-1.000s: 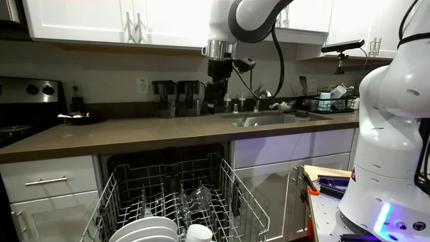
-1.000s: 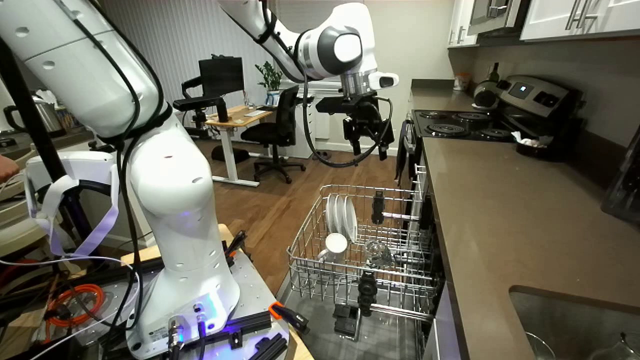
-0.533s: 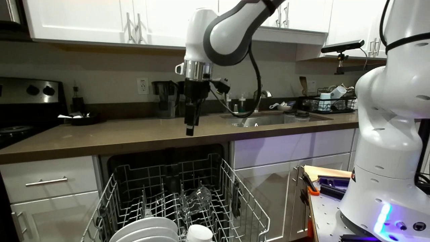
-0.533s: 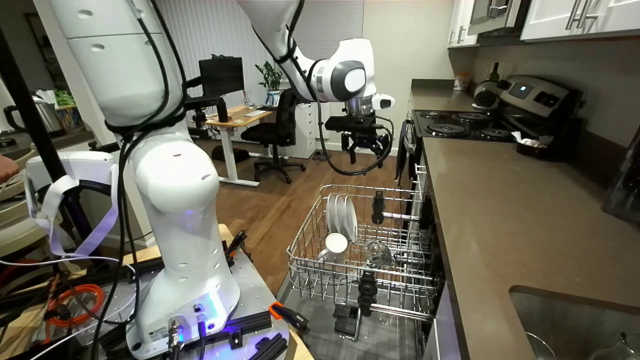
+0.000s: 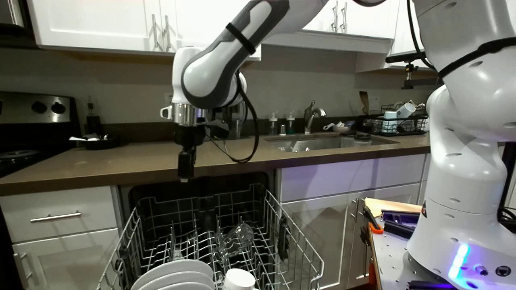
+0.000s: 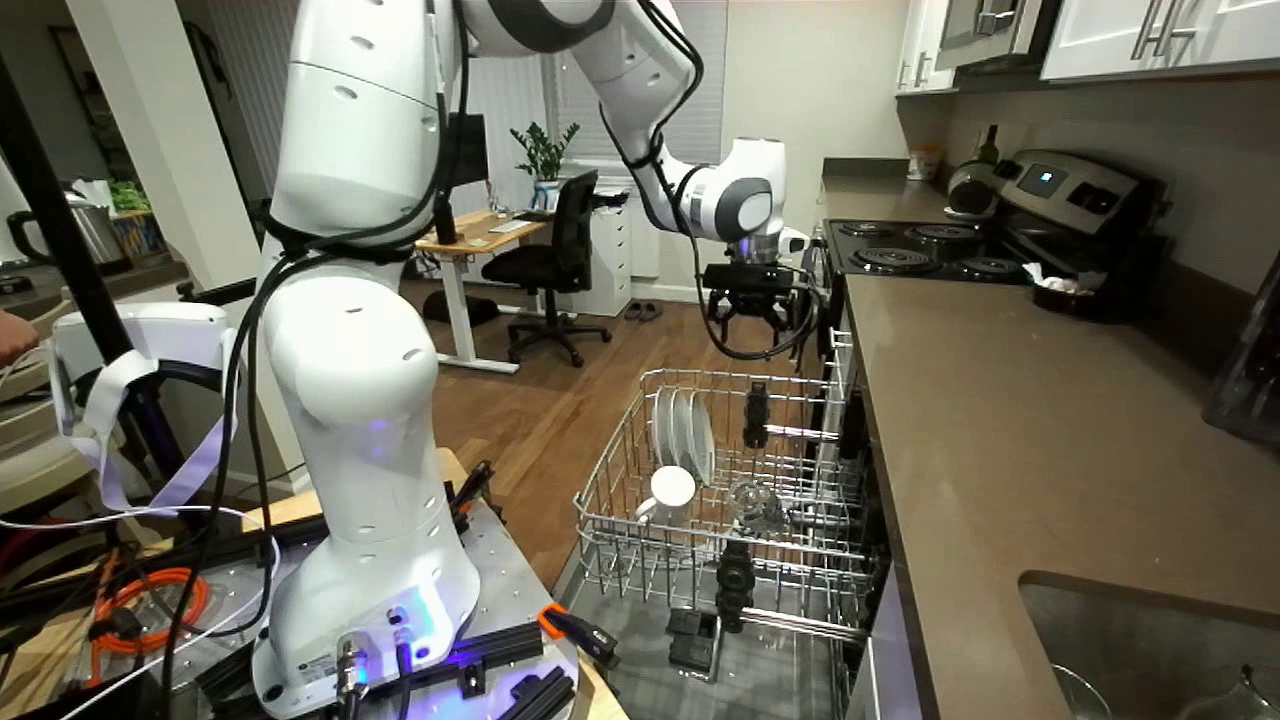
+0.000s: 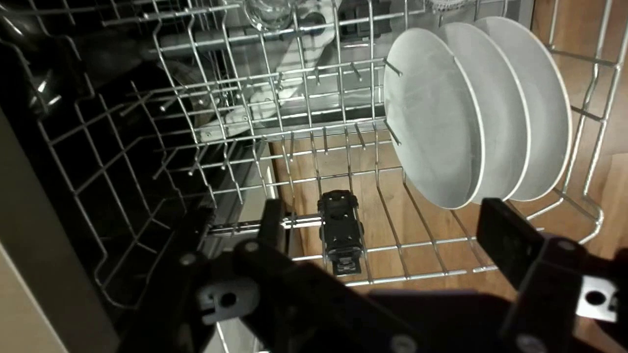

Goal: Remove the first plate at the right out of the dishwasher and put it on the counter top

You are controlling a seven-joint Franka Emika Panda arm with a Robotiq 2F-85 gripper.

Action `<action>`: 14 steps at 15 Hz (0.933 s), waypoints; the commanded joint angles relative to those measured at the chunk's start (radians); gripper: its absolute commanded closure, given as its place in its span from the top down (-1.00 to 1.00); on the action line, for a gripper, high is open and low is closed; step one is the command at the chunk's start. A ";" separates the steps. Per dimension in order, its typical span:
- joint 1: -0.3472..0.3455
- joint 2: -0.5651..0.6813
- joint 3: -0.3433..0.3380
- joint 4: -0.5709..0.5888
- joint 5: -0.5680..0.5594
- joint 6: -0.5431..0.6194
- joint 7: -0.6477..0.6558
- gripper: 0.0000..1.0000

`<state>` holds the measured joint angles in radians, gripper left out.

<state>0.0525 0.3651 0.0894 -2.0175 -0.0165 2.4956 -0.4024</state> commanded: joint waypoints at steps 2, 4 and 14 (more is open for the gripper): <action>-0.052 0.148 0.078 0.167 0.038 -0.093 -0.123 1.00; -0.047 0.168 0.087 0.175 0.023 -0.106 -0.114 1.00; -0.009 0.205 0.107 0.142 0.002 -0.085 -0.073 1.00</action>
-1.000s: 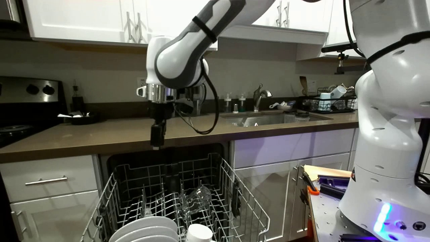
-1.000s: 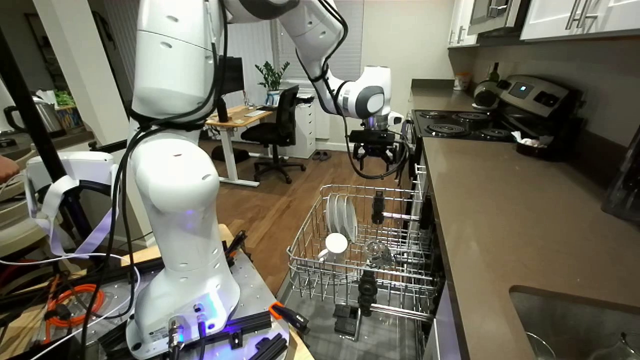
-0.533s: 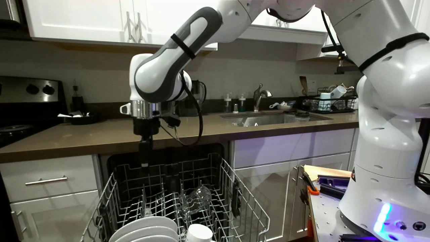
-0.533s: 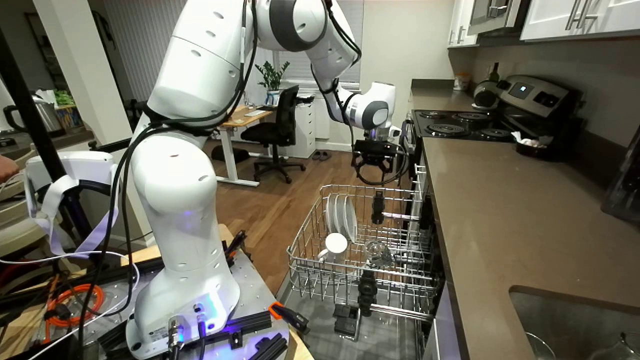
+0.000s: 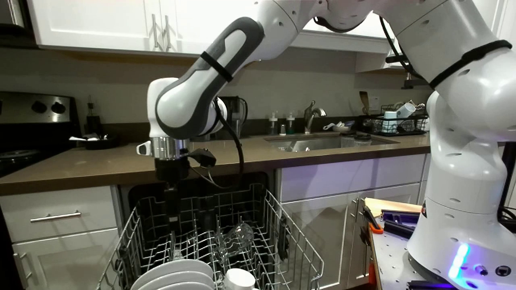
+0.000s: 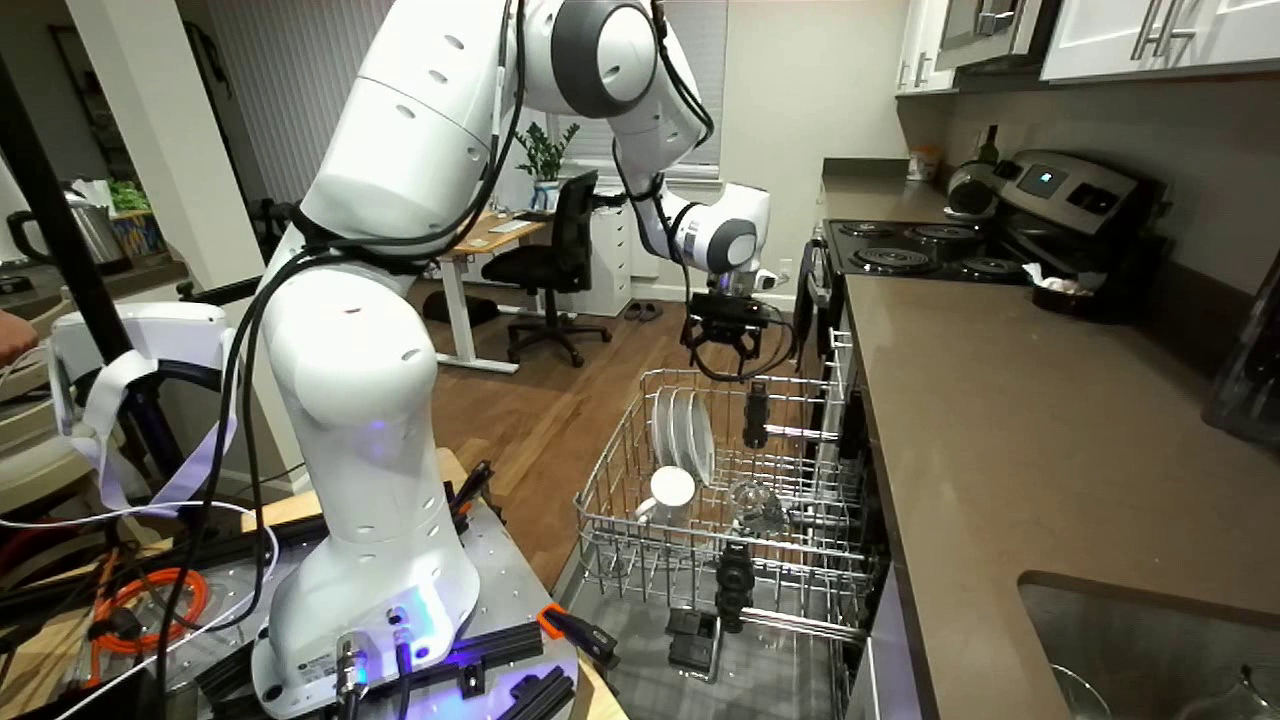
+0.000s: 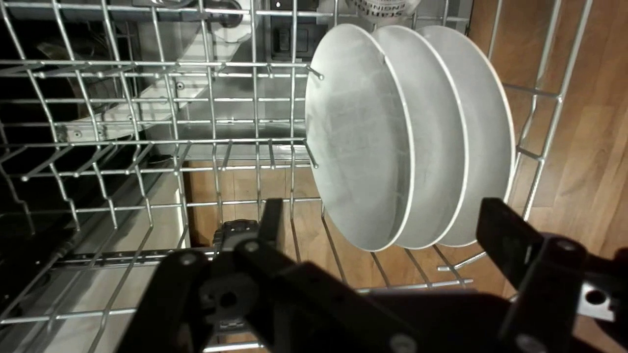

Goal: Remove the first plate at the right out of the dishwasher and put it on the counter top

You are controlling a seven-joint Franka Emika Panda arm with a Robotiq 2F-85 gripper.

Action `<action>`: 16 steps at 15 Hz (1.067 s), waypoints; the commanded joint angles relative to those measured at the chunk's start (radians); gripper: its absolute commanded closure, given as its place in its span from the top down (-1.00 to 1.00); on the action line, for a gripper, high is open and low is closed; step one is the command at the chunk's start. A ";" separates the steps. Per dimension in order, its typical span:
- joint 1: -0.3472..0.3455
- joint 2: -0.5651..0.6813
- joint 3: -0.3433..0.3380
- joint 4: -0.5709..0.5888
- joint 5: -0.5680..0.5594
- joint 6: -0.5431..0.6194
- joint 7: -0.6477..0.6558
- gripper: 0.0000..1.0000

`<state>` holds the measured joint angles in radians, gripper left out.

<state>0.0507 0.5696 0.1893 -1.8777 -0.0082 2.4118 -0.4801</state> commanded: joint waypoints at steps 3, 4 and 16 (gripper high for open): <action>-0.005 0.008 0.009 0.003 -0.007 -0.002 0.005 1.00; -0.004 0.014 0.011 0.000 -0.009 0.015 -0.002 1.00; -0.004 0.125 0.051 -0.002 -0.024 0.118 -0.023 1.00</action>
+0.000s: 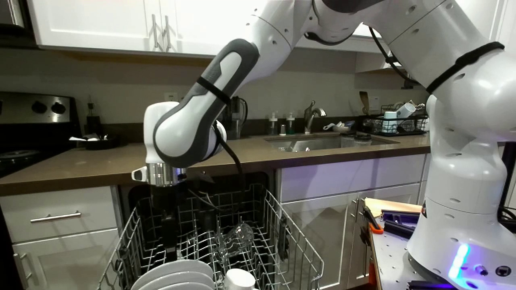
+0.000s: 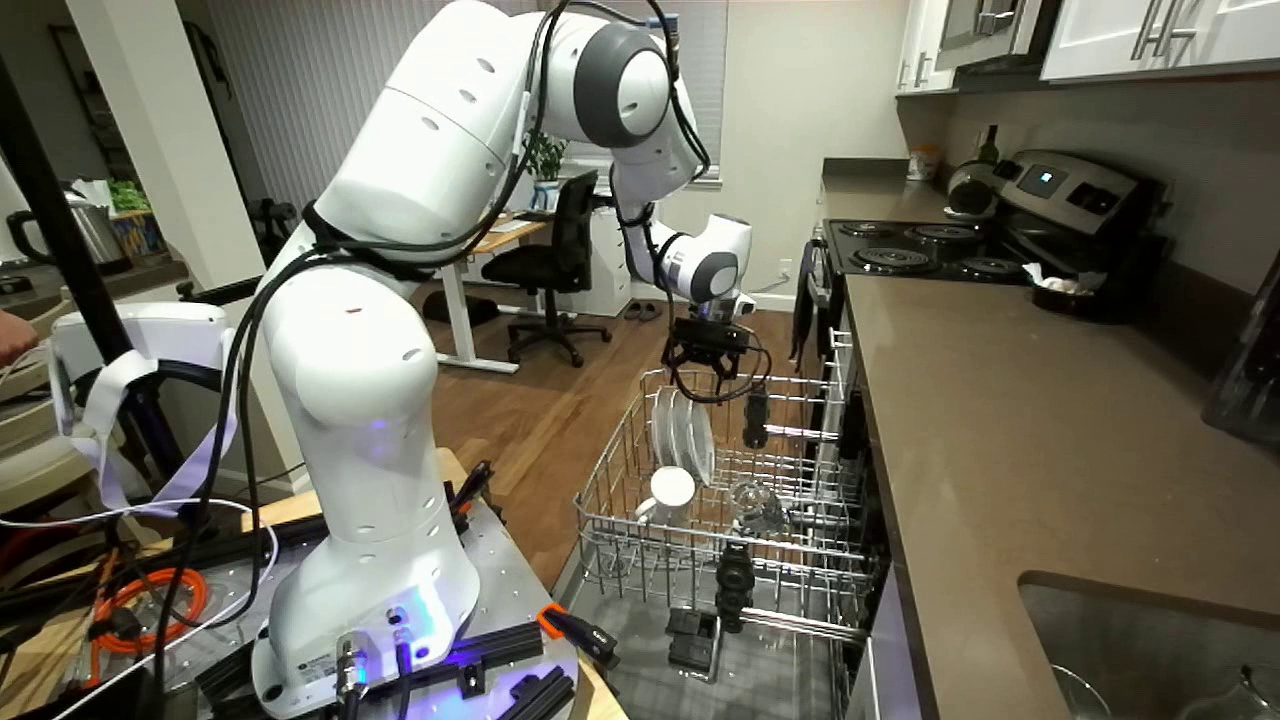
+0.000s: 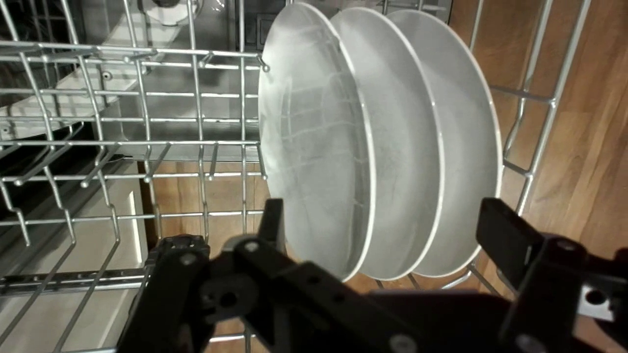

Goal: Remove the first plate at the right out of the dishwasher and put it on the counter top

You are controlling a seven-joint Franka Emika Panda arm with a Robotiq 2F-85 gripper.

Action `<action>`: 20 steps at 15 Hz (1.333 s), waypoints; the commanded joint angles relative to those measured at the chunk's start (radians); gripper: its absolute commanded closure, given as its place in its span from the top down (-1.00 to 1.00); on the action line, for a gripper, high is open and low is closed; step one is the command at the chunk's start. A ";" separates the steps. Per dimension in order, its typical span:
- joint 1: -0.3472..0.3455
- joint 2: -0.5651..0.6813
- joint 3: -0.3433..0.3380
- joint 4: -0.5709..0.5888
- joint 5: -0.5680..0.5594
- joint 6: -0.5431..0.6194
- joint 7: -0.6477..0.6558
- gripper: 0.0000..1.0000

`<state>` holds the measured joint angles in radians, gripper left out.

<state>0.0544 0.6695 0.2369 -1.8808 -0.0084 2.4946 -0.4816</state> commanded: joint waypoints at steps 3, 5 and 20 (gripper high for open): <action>-0.011 0.052 0.002 0.011 -0.033 0.049 -0.023 1.00; -0.014 0.076 0.002 0.027 -0.039 0.054 -0.028 1.00; -0.063 0.119 0.042 0.102 -0.023 0.006 -0.104 1.00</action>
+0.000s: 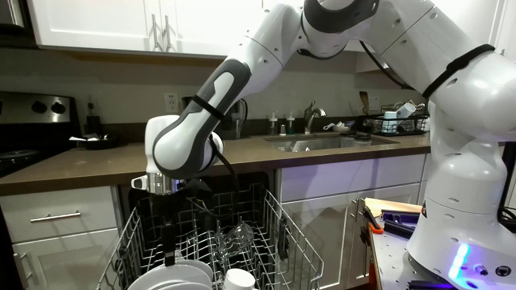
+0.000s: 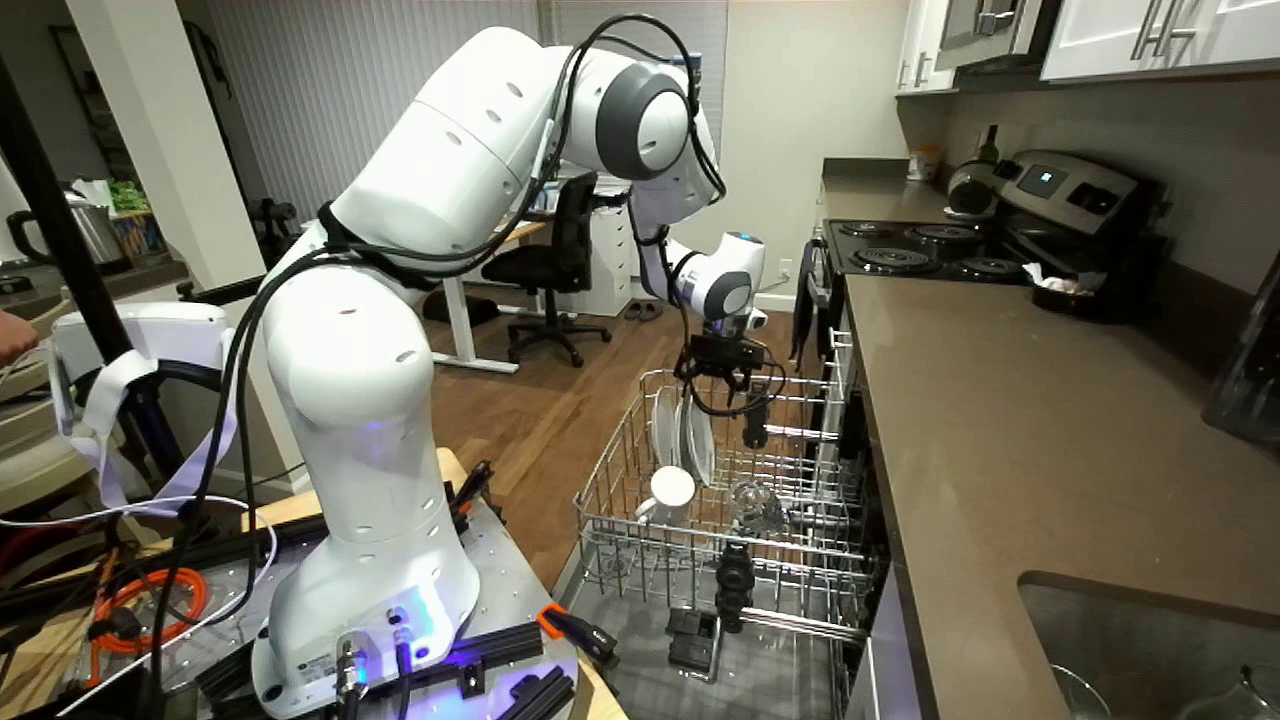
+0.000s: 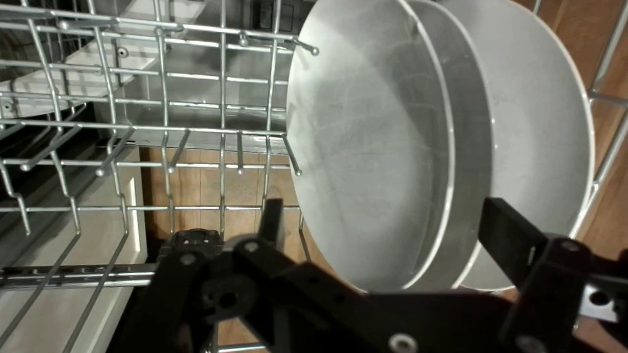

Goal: Remove the first plate at the right out of the dishwasher and put it on the counter top

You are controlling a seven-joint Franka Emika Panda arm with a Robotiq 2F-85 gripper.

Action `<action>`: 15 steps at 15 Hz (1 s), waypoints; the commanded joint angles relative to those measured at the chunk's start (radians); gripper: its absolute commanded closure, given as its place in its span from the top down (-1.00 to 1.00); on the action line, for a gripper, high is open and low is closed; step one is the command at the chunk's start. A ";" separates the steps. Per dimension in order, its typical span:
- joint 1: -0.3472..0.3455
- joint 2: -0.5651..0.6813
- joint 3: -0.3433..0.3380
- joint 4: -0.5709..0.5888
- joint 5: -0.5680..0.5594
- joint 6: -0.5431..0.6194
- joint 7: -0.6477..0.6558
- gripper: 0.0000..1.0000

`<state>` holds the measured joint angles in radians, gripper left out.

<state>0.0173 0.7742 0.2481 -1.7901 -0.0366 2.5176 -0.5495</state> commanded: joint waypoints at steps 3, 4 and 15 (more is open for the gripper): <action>-0.026 0.007 0.043 -0.001 0.008 -0.025 -0.039 1.00; -0.021 0.000 0.042 -0.007 0.004 -0.023 -0.033 1.00; -0.018 0.039 0.010 0.013 -0.014 0.001 -0.023 1.00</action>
<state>0.0131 0.7873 0.2594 -1.7907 -0.0368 2.5097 -0.5520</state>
